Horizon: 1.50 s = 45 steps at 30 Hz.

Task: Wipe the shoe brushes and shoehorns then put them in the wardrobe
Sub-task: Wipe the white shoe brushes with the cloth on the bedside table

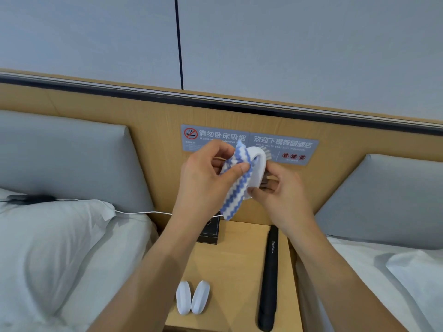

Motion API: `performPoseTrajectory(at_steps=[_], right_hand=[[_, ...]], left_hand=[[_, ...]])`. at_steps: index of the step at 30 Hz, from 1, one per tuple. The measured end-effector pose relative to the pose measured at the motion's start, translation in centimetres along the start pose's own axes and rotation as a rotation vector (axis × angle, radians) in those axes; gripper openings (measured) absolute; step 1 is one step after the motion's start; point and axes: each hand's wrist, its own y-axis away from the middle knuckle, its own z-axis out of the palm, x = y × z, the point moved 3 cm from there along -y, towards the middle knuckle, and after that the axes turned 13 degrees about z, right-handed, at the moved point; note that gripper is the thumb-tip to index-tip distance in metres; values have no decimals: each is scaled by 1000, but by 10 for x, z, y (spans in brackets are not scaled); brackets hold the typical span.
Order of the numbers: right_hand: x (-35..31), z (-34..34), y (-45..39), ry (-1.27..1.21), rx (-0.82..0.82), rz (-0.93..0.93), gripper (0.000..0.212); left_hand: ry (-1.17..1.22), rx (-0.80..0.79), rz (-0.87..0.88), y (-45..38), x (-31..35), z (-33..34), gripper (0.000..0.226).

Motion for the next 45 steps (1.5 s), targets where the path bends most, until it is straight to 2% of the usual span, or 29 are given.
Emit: performPoseTrajectory(at_steps=[6,12,18,21,24,30,36,40,45], right_hand=[[-1,-2,1,165,146,-165,23],[-1,-2,5,263,254,-285,22],[2,-1,6,297,223,-344,38],[7,0,5,265,193,-334,37],[12,-1,4,233,169,-307,30],[25,-1,-1,86,84,-146,26],[38,2,-9,-340,-167,38,36],[55,11,-11,-586,-363,247,39],[80,27,-9,-705,-518,499,38]], left_hand=[[-90,5,12,-7,2,3,21],[-180,-97,-23,-19,-3,4,19],[-25,-254,-199,-33,-18,1,30],[95,-322,-272,-33,-24,0,26],[148,-318,-253,-26,-27,1,21],[222,-266,-146,-7,-26,8,13],[233,-281,-57,13,-34,15,26],[106,-313,59,25,-44,14,30],[-37,-413,191,39,-61,15,26]])
